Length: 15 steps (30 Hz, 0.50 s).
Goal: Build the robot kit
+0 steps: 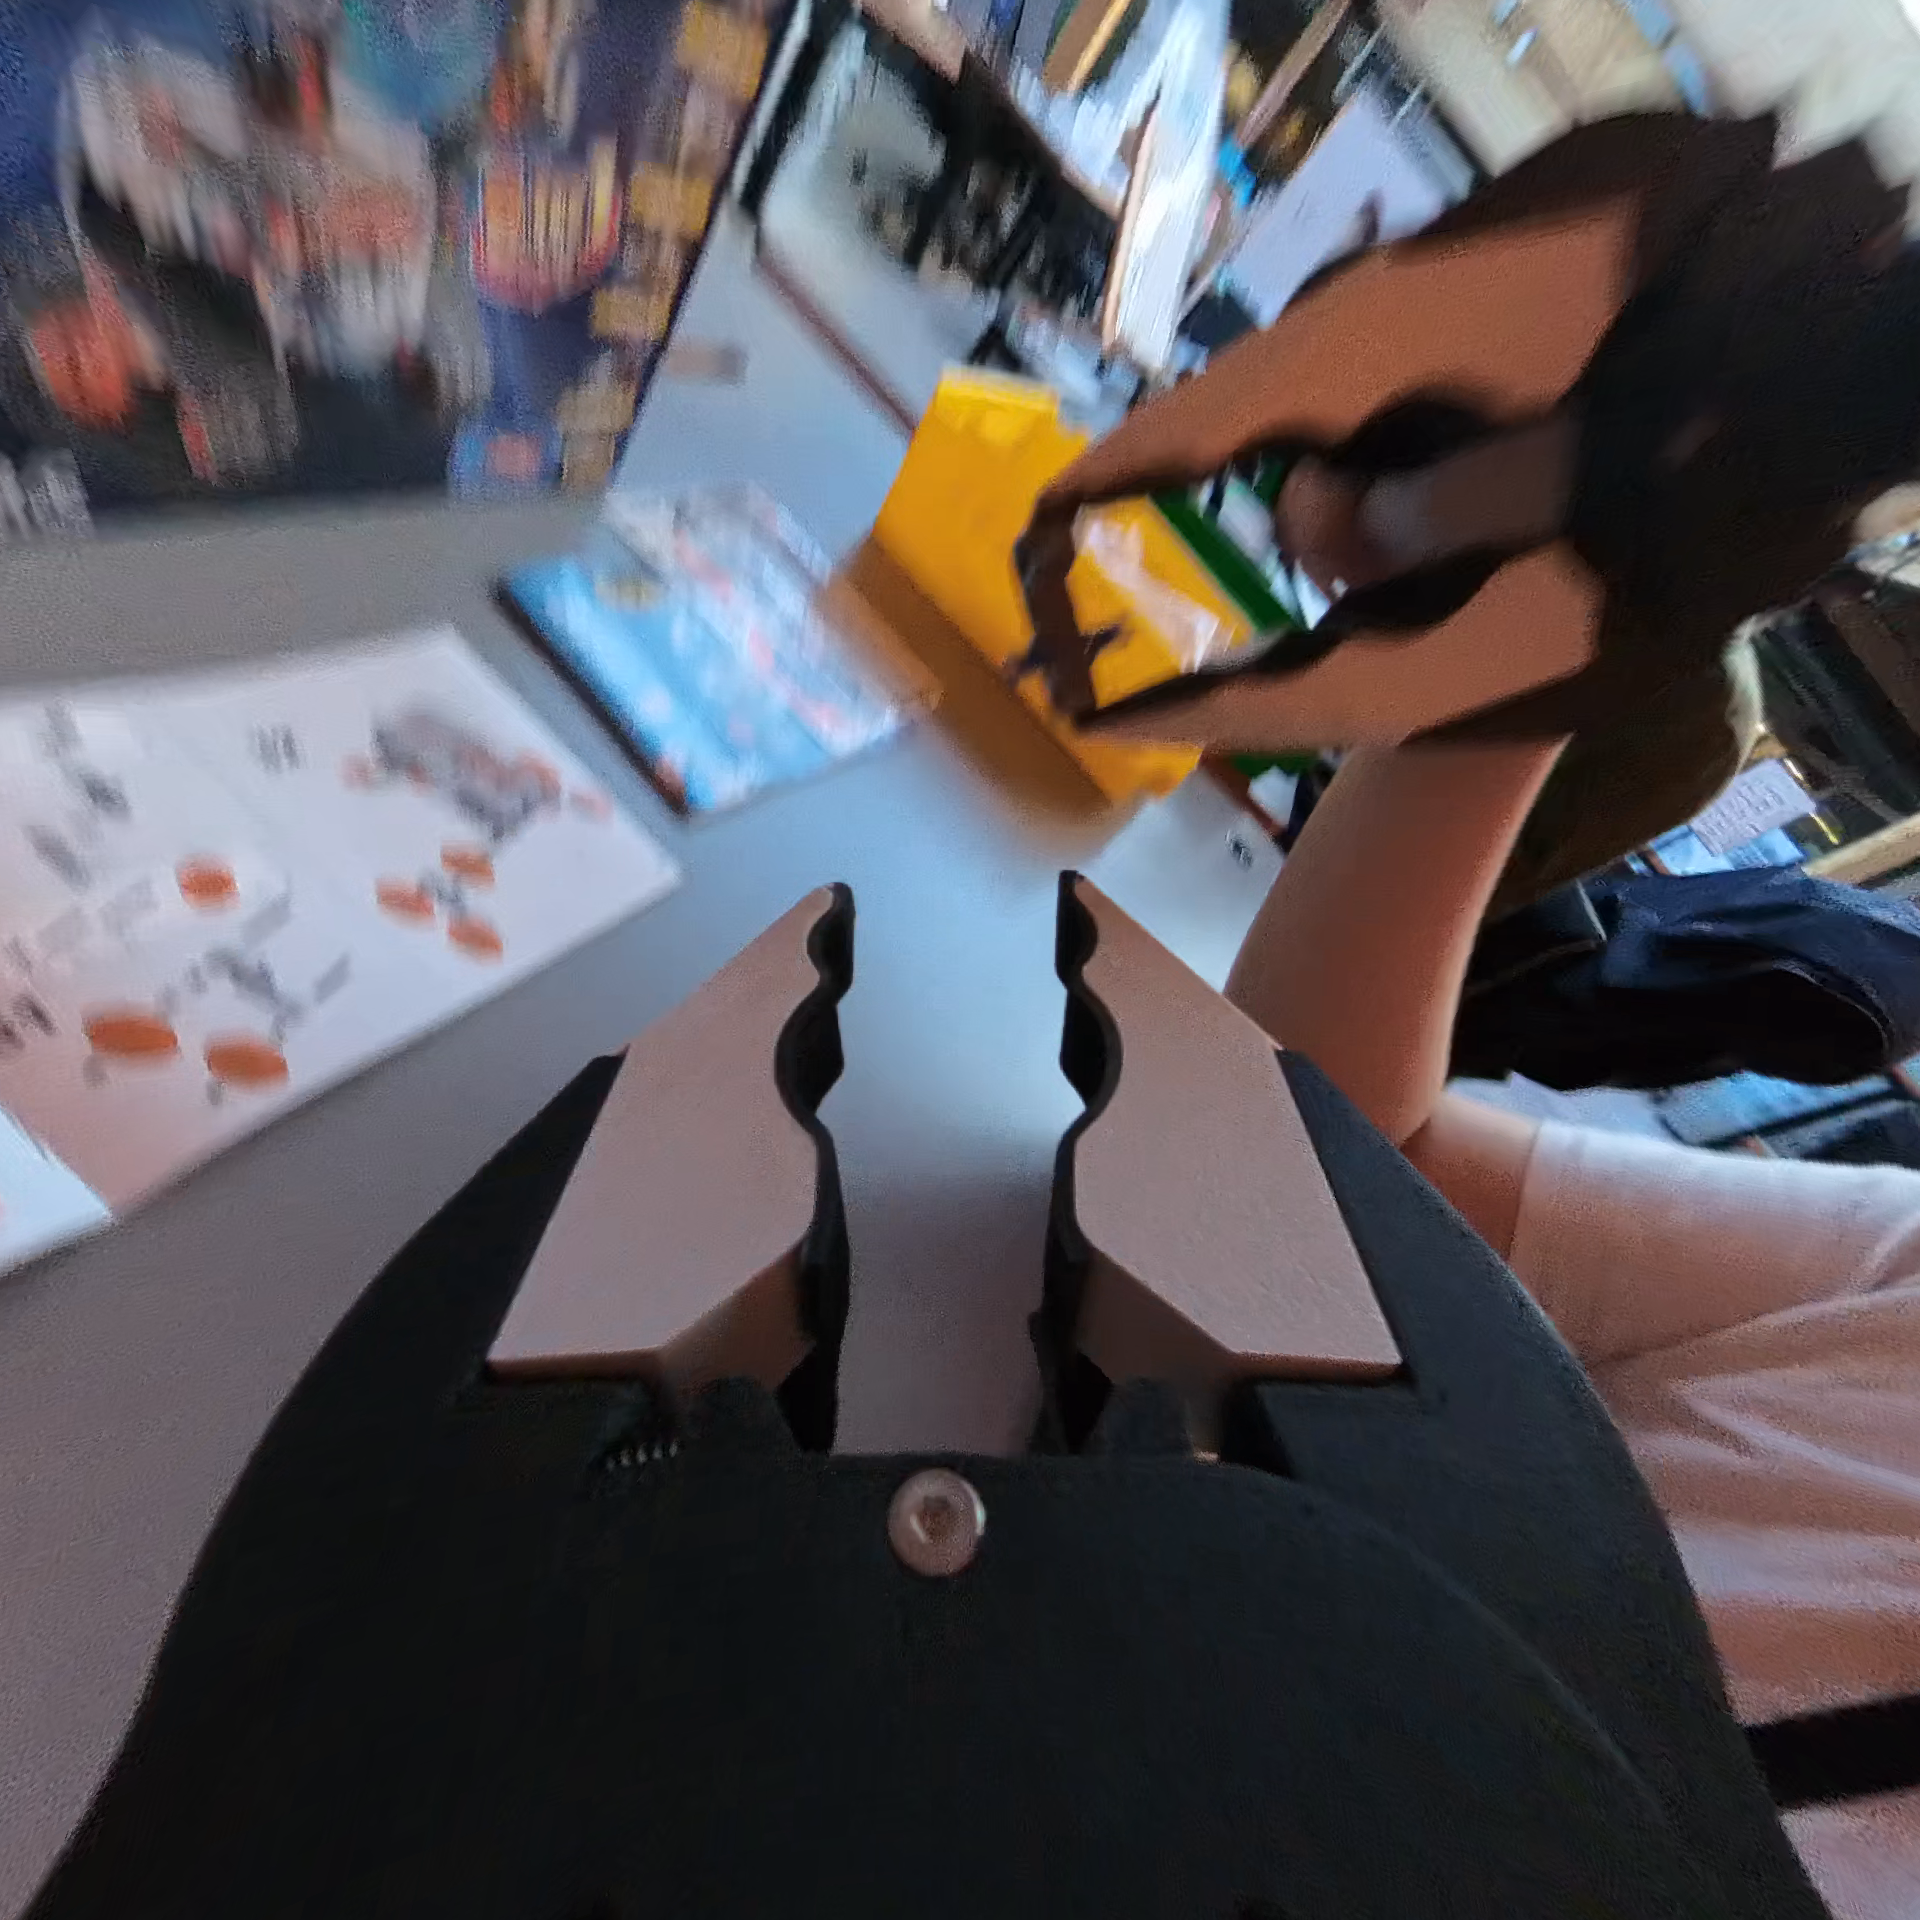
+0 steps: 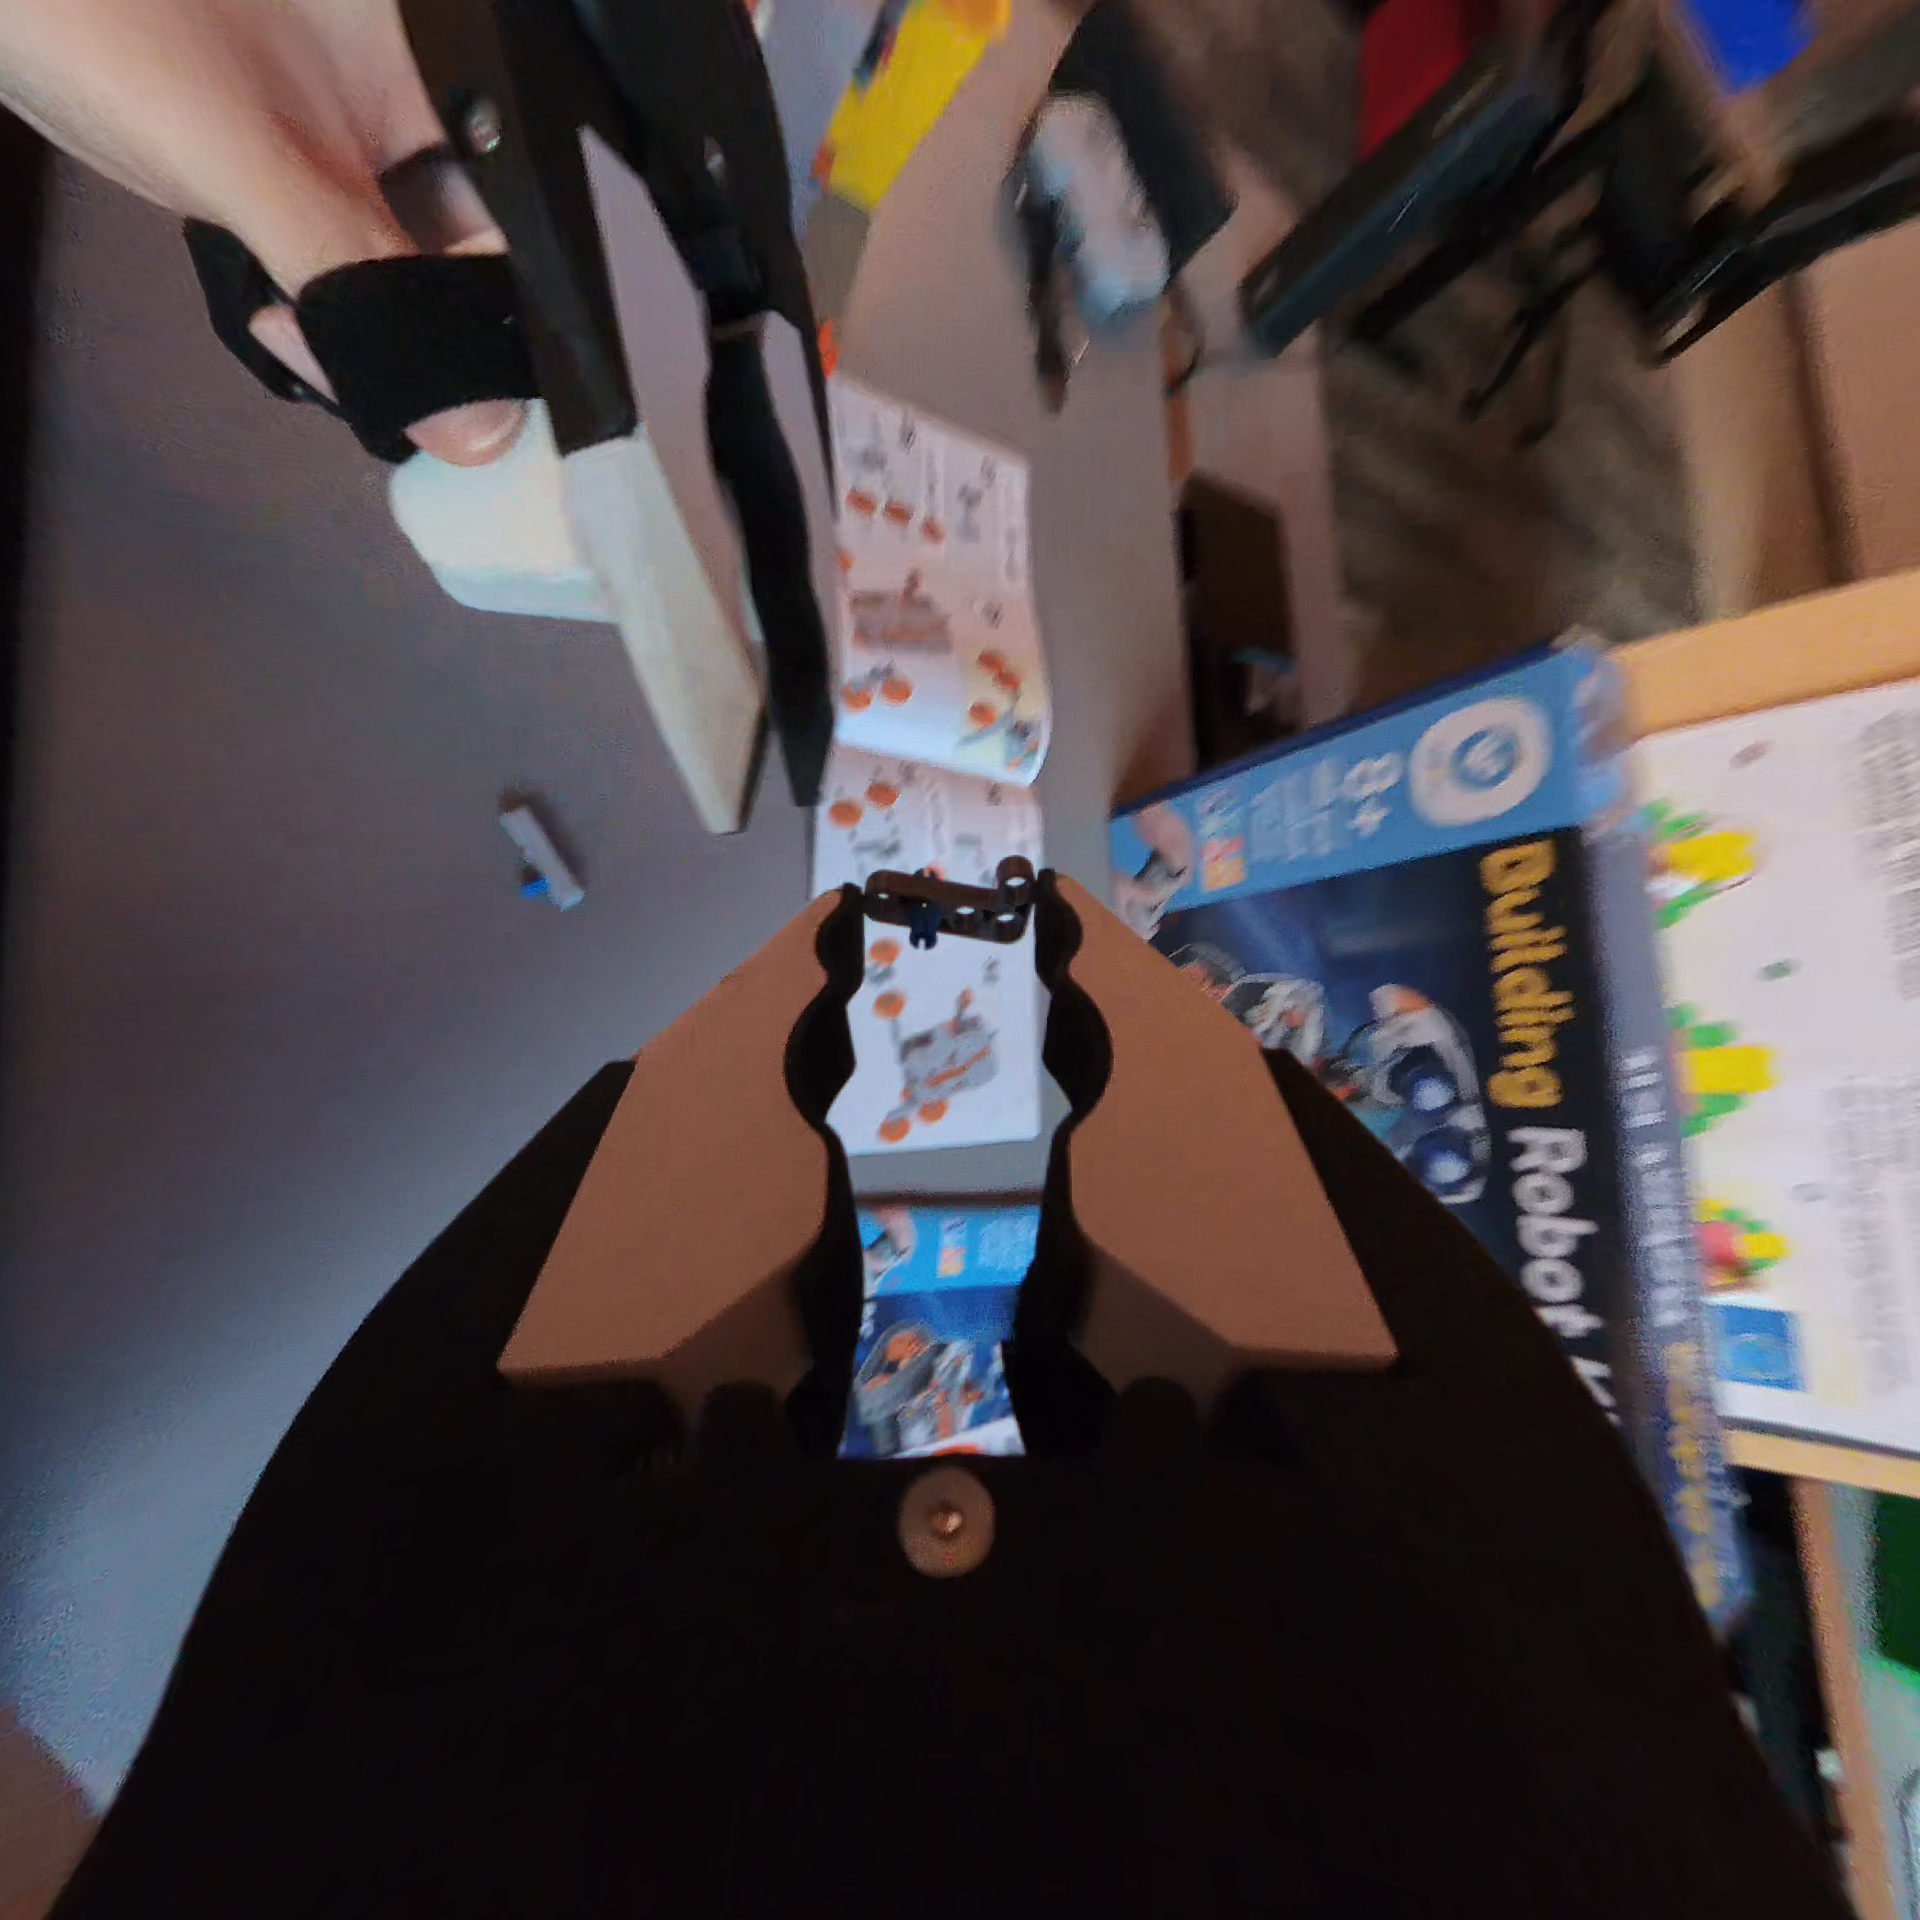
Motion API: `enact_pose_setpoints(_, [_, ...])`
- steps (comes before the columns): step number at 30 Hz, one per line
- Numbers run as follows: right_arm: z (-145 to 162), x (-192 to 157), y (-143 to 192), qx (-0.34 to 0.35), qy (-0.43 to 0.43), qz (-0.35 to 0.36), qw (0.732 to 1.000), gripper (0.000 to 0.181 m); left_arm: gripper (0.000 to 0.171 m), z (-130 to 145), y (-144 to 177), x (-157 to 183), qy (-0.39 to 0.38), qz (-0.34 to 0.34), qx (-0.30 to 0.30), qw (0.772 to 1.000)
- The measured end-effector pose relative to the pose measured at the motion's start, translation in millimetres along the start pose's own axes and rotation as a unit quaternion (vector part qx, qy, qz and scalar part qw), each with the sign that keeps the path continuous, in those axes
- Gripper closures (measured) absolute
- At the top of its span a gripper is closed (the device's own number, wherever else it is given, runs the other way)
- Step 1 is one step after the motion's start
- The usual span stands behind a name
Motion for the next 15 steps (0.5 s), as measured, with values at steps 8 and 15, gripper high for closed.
enact_pose_setpoints(8, [-49.8, -1.7, 53.2, 0.100, 0.071, 0.115, 0.986, 0.149, 0.143, -55.0, 23.3, 66.5, -0.069, 0.096, 0.061, 0.991])
enact_pose_setpoints(15, [-54.9, -1.4, 54.3, 0.083, 0.086, 0.140, 0.983, 0.149, 0.137, -64.6, 14.4, 76.6, -0.088, 0.149, -0.011, 0.985])
Point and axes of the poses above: each gripper's, where its closed fingertips meet, y back along the fingers, z out of its underside, x = y × z across the jaws, the point moved 5 cm from there along y, back along the fingers, and after that the axes turned 8 degrees about y, right-handed, at the moved point
